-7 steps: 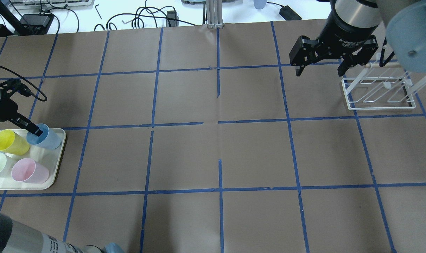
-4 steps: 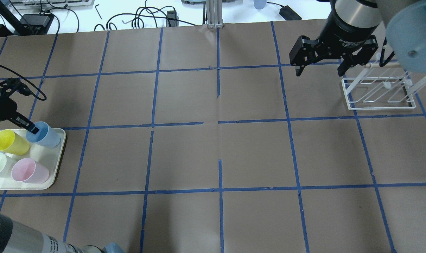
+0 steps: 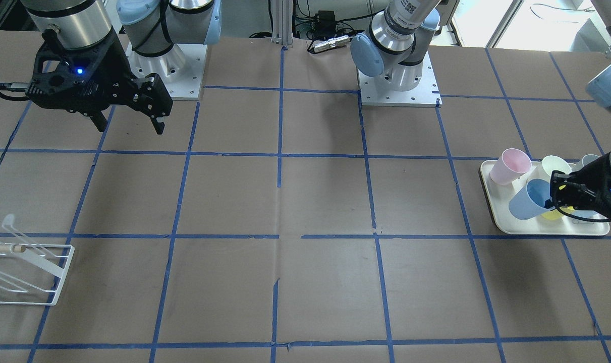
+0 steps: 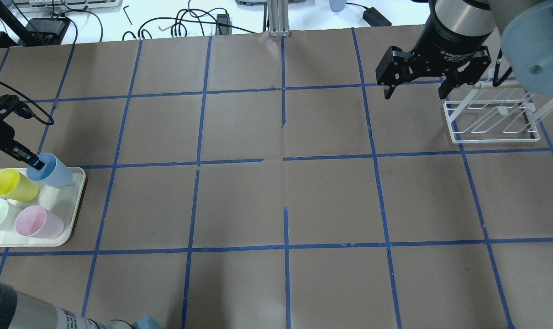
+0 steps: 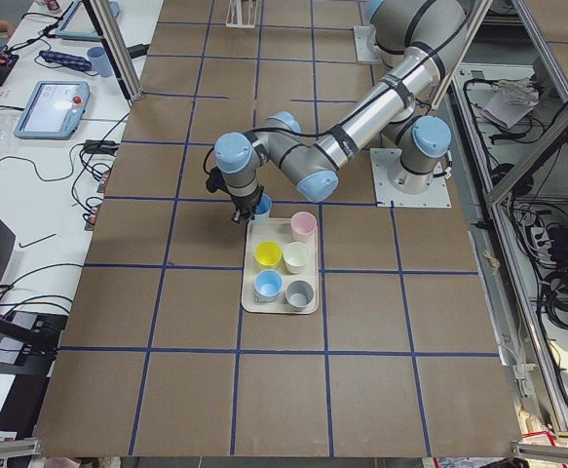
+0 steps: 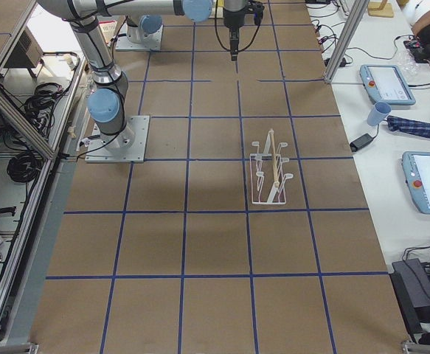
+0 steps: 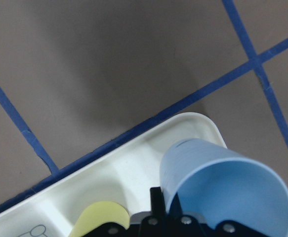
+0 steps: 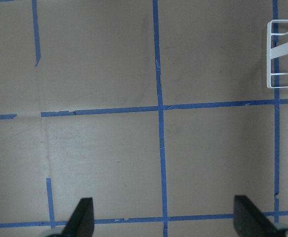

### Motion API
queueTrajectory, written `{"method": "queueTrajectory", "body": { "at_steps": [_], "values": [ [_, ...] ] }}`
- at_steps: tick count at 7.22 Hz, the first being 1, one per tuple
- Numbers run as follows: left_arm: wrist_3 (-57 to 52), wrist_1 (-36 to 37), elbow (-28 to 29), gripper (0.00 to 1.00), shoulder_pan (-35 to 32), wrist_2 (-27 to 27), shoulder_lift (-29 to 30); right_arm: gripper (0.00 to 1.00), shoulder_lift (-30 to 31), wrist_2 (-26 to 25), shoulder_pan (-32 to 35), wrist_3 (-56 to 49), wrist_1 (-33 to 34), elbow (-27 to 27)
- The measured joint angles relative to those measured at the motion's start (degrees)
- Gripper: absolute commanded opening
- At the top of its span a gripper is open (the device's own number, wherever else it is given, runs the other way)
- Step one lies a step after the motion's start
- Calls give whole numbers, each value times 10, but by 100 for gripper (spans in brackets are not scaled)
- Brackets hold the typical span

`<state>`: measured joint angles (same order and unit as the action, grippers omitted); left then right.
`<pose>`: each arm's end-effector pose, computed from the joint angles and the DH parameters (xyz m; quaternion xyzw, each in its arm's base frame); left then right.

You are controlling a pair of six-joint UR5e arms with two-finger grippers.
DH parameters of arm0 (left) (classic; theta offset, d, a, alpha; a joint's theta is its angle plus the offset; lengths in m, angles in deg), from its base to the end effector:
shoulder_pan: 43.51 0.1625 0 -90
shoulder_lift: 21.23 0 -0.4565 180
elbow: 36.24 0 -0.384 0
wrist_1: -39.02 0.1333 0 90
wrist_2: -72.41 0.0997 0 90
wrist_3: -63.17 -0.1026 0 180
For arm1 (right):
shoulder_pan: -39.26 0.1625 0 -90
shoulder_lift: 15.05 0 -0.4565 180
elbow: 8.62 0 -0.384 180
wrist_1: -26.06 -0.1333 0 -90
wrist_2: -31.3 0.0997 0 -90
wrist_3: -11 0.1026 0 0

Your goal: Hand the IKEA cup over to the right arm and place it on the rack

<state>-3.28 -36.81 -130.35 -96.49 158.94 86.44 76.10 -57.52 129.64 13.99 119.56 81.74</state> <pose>0.2381 -0.5474 0.3403 -0.2514 -0.9651 -0.0174 0.0708 0.1386 -0.4810 0.5294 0.0224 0.9990 -0.0371 0.0114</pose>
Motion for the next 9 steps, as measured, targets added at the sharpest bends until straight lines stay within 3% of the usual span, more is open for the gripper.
{"method": "queueTrajectory", "body": {
  "at_steps": [2,6,9],
  "values": [
    [41,-112,27,0,-24,-92,-32,100,-1,2,-4,-1,-3,-2],
    [92,-283,17,0,-83,-342,-86,100,-1,31,-52,-17,-24,-13],
    [137,-318,-4,0,-192,-514,-117,100,-1,67,-143,-126,-73,-22]
  ]
}}
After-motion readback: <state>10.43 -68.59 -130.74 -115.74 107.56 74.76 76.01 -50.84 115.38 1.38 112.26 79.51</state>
